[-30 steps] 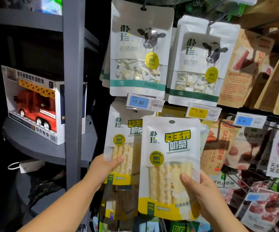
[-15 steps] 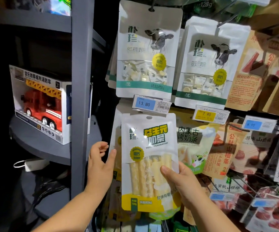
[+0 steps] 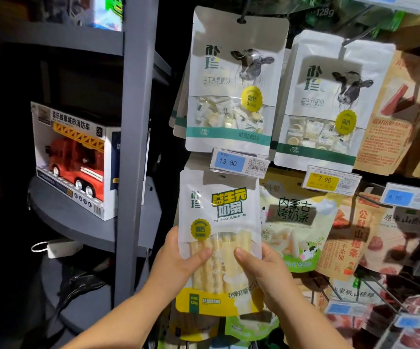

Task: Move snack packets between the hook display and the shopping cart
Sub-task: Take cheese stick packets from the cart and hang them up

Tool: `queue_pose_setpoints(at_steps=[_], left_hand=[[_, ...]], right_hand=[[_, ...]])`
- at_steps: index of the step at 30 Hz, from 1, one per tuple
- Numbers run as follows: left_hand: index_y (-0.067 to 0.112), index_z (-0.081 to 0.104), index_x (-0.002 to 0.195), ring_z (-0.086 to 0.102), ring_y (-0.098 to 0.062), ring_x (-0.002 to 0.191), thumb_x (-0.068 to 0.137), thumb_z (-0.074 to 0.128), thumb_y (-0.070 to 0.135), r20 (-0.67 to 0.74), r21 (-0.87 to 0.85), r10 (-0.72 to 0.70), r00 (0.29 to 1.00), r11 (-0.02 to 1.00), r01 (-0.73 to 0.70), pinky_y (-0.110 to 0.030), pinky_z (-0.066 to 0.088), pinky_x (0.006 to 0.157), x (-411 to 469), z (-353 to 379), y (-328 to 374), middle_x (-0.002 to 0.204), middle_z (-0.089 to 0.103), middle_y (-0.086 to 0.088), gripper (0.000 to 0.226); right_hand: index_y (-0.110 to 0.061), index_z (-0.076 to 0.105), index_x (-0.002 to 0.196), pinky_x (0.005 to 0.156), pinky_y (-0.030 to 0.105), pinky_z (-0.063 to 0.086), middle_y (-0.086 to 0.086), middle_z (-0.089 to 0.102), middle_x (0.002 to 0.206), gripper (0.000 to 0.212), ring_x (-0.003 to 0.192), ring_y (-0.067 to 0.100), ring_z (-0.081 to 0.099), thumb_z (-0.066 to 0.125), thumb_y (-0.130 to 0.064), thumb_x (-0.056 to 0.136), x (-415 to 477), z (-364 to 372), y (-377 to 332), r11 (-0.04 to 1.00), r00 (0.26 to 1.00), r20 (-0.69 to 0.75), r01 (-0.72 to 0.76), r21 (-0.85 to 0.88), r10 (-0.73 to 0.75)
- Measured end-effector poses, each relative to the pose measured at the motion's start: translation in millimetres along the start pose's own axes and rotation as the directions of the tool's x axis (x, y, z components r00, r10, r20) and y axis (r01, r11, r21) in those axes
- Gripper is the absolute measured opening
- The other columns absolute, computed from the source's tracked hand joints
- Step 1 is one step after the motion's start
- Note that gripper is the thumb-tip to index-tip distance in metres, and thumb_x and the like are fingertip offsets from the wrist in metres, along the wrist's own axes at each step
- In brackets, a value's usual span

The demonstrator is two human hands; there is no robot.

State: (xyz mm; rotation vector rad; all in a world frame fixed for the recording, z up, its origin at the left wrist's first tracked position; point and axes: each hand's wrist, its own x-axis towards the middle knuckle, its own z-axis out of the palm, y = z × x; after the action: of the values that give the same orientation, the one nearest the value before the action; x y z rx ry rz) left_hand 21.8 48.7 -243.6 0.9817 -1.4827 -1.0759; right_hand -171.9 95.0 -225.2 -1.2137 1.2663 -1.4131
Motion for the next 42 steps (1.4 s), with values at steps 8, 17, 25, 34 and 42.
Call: queue_pose_setpoints(at_steps=[8,17,25,34,42], left_hand=[[0.031,0.051,0.121,0.063,-0.004,0.1,0.073,0.081,0.029,-0.014,0.057,0.028,1.0,0.998,-0.027,-0.03,0.052,0.087,12,2,0,0.11,0.067,0.013,0.056],[0.03,0.047,0.115,0.059,0.0,0.094,0.079,0.075,0.03,-0.089,0.127,0.014,0.996,0.992,-0.002,-0.017,0.045,0.069,28,4,-7,0.103,0.062,0.017,0.045],[0.025,0.046,0.108,0.057,0.003,0.087,0.079,0.075,0.036,-0.126,0.135,-0.023,0.992,0.99,0.041,-0.016,0.043,0.062,53,8,-11,0.099,0.061,0.016,0.042],[0.017,0.042,0.117,0.06,-0.021,0.099,0.078,0.072,0.047,-0.137,0.194,-0.077,0.988,0.976,0.103,-0.038,0.052,0.082,84,15,-22,0.111,0.06,-0.002,0.057],[0.014,0.038,0.123,0.06,-0.026,0.099,0.077,0.067,0.055,-0.187,0.214,-0.107,0.976,0.966,0.147,-0.043,0.053,0.083,81,20,-27,0.111,0.059,-0.006,0.068]], right_hand=[[-0.008,0.068,0.109,0.086,0.048,0.056,0.014,0.075,0.101,0.041,0.094,0.032,0.072,0.077,-0.027,0.074,12,0,9,1.0,1.0,-0.016,-0.009,0.01,0.009],[-0.01,0.066,0.112,0.089,0.045,0.056,0.006,0.076,0.1,0.025,0.094,0.025,0.073,0.069,-0.016,0.089,37,8,24,0.996,0.997,-0.054,-0.052,-0.069,0.048],[-0.015,0.067,0.108,0.093,0.051,0.053,0.005,0.076,0.1,0.017,0.095,0.025,0.072,0.066,-0.014,0.091,63,16,33,0.993,0.994,-0.095,-0.065,-0.102,0.055],[-0.019,0.068,0.109,0.094,0.052,0.053,0.003,0.076,0.102,0.023,0.097,0.025,0.071,0.07,-0.025,0.086,93,20,36,0.986,0.987,-0.132,-0.104,-0.126,0.088],[-0.018,0.067,0.107,0.087,0.037,0.055,-0.001,0.073,0.1,0.022,0.094,0.017,0.069,0.07,-0.03,0.088,87,21,33,0.95,0.979,-0.204,-0.086,-0.299,0.024]])
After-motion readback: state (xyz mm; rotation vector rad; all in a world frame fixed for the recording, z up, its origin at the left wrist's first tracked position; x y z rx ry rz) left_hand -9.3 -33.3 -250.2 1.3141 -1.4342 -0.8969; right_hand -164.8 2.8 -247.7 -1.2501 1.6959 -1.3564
